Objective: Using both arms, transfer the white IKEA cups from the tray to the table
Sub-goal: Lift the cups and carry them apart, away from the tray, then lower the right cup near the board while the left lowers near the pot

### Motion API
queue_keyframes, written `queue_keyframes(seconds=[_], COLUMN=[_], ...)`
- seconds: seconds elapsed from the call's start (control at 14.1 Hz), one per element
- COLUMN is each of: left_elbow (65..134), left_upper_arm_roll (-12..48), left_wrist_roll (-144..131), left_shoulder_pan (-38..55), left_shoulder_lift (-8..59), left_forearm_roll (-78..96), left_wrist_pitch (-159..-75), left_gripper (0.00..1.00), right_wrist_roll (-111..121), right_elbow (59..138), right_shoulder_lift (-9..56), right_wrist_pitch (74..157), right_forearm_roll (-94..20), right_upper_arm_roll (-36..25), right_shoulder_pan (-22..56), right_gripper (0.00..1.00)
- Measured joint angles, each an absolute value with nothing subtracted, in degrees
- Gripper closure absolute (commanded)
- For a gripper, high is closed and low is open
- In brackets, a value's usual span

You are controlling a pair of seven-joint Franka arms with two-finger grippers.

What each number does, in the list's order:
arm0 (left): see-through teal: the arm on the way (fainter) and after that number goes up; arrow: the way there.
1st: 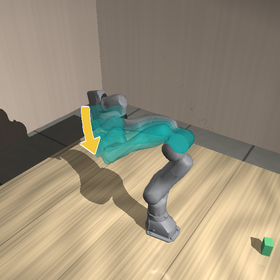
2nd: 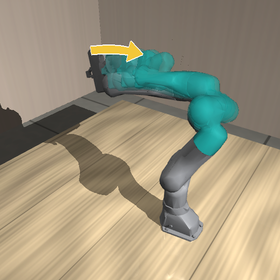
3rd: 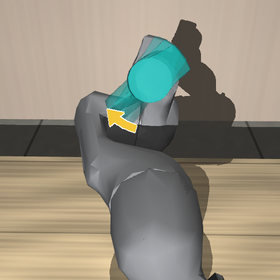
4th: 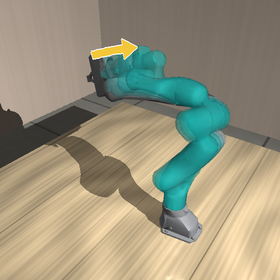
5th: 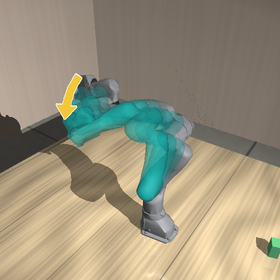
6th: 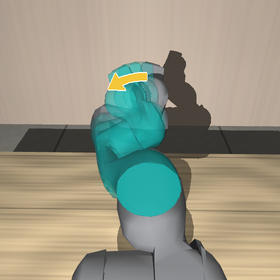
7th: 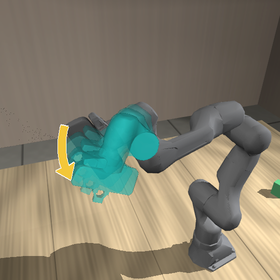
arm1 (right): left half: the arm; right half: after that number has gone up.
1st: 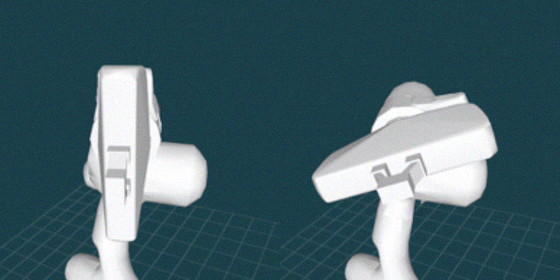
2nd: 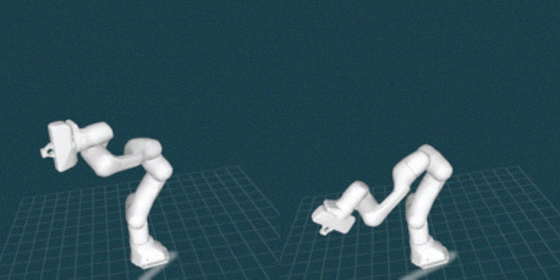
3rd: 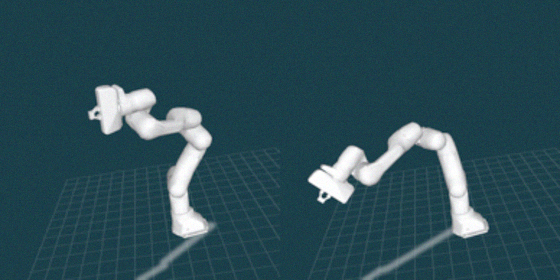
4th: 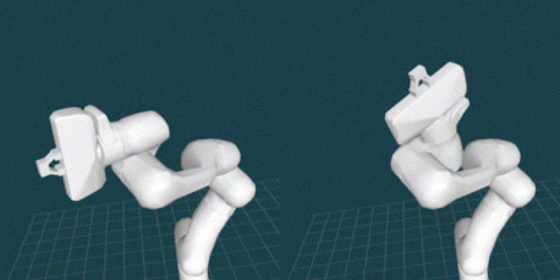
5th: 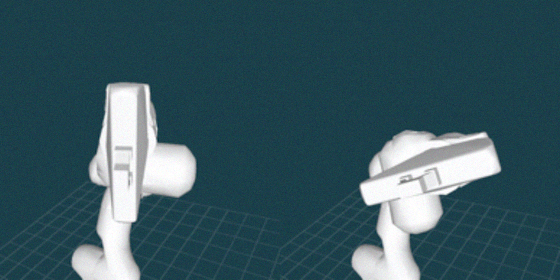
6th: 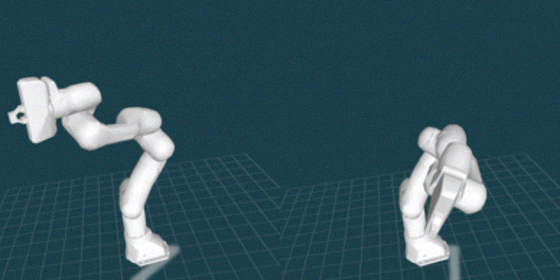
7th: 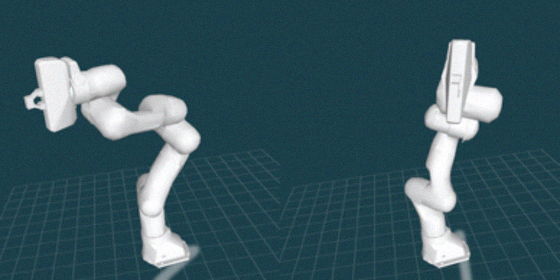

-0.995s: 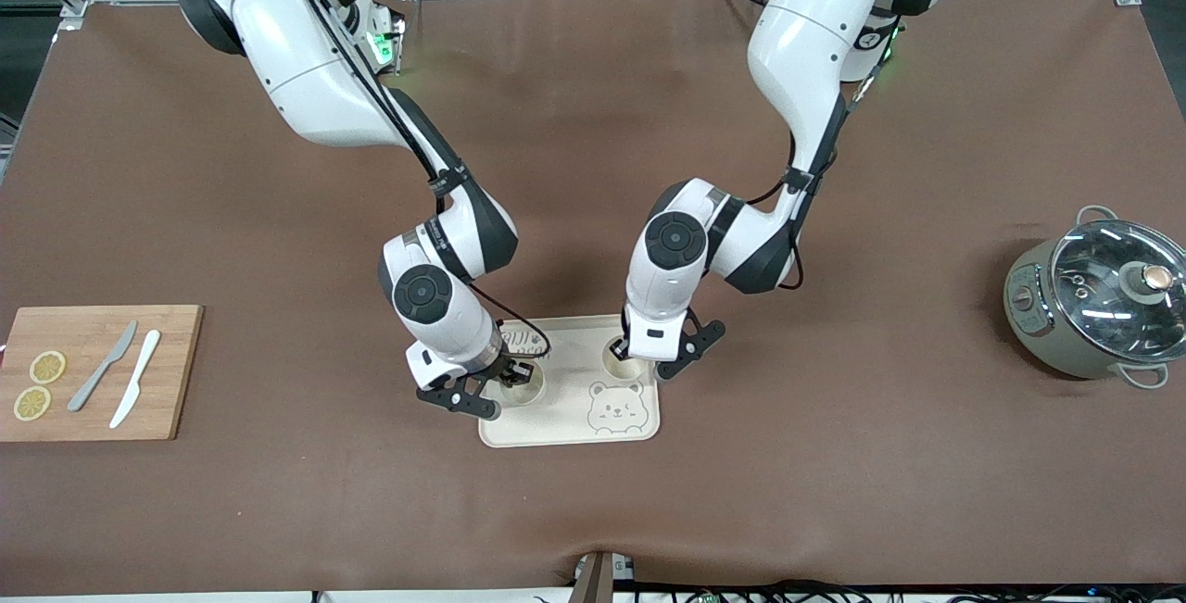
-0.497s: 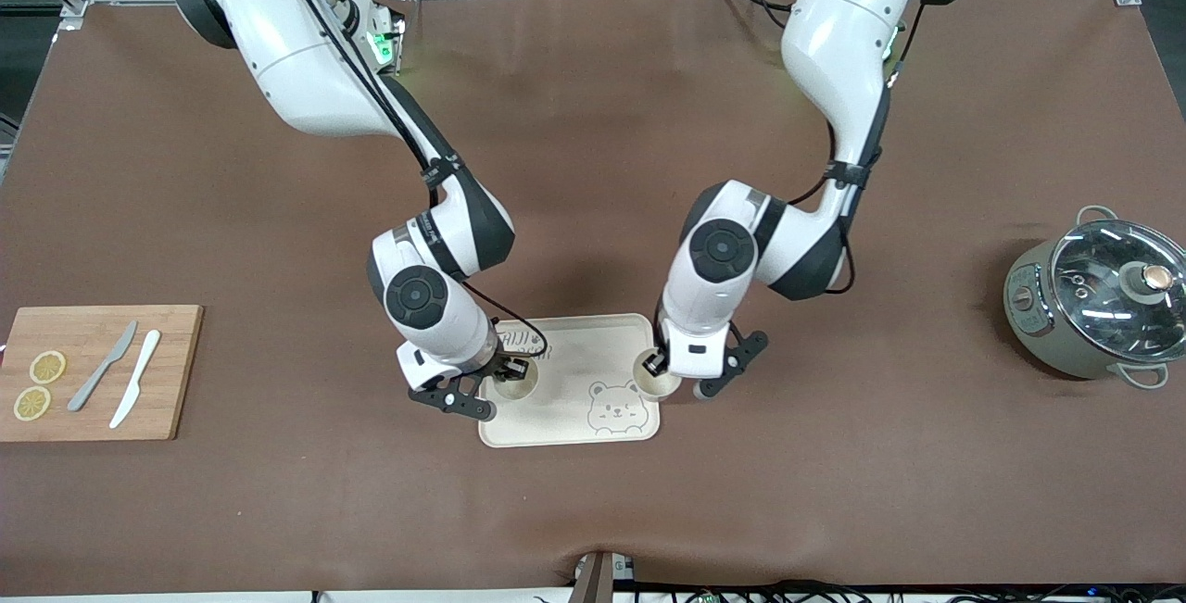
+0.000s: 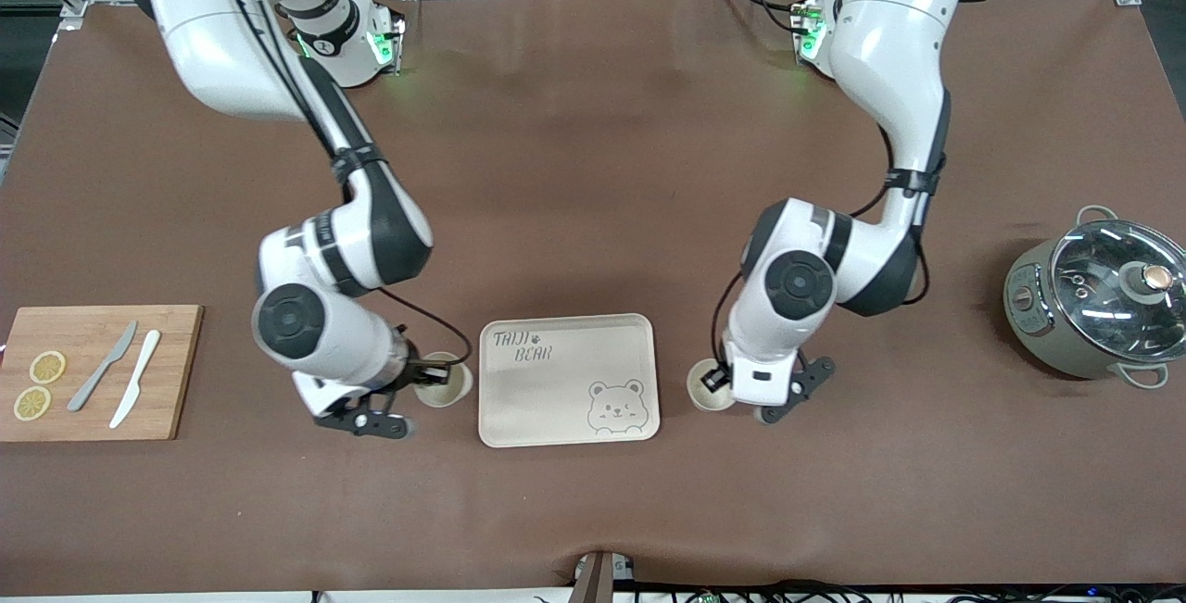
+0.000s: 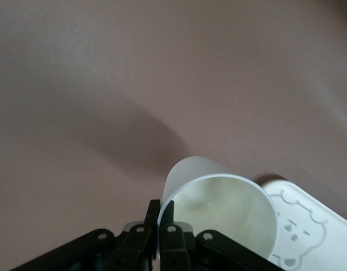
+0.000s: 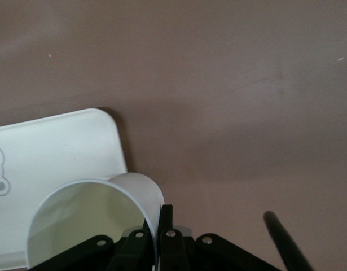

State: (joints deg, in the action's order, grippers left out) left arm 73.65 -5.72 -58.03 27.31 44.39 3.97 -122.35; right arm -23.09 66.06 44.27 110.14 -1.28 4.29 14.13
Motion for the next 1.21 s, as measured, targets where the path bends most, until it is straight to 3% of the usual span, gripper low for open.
queue_keyframes(seconds=[0.85,1.21], left_elbow=[75.85,76.24], left_upper_arm_roll=[-5.73,-5.66], left_wrist_roll=[-35.16,-30.32], left_shoulder_pan=[12.28,7.3], left_shoulder_lift=[44.38,44.42], left_forearm_roll=[3.97,3.97], left_wrist_pitch=[-119.36,-119.66], left_gripper=[1.0,1.0], right_wrist_roll=[8.85,13.6], right_elbow=[65.96,68.8], right_shoulder_lift=[43.42,44.81], right_wrist_pitch=[107.3,114.98], right_forearm_roll=[-1.49,-2.95], right_upper_arm_roll=[4.2,4.2], right_shoulder_pan=[-1.38,-2.62], right_gripper=[1.0,1.0])
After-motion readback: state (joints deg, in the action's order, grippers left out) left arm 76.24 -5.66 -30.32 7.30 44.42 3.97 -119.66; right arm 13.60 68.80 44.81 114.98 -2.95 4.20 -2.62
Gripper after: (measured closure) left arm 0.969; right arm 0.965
